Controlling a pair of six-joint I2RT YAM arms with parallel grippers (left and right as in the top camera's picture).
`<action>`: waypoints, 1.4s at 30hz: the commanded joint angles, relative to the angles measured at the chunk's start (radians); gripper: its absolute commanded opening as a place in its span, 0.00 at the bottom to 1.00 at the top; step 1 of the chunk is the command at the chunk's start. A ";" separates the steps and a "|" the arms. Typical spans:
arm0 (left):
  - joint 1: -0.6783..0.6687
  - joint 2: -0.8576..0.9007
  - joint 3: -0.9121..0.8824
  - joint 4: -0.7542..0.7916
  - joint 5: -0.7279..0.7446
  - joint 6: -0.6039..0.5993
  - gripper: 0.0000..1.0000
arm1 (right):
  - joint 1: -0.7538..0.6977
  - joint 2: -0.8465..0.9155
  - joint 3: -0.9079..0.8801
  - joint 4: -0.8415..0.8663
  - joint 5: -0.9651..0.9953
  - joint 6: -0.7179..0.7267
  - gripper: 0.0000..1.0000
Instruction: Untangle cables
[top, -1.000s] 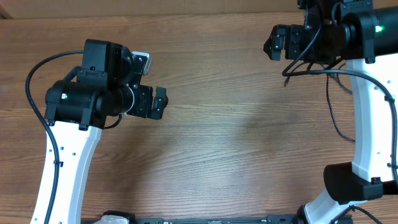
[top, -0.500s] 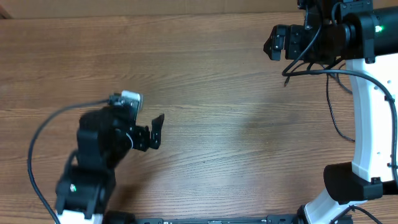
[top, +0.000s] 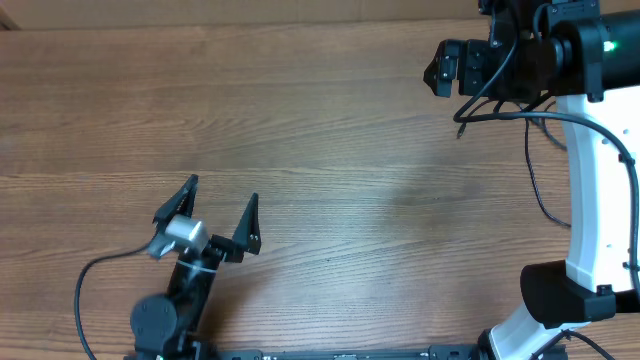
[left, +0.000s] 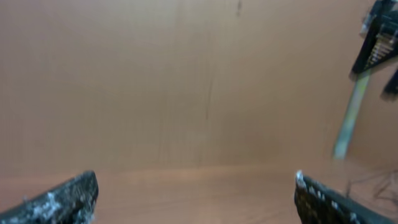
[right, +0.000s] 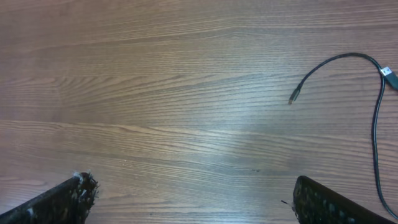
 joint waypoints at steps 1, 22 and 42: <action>-0.002 -0.074 -0.099 0.119 -0.082 -0.093 1.00 | 0.002 -0.004 0.011 0.002 -0.005 -0.003 1.00; 0.137 -0.290 -0.121 -0.478 -0.117 -0.097 1.00 | 0.002 -0.004 0.011 0.002 -0.005 -0.003 1.00; 0.136 -0.290 -0.122 -0.477 -0.143 0.035 1.00 | 0.002 -0.004 0.011 0.002 -0.005 -0.003 1.00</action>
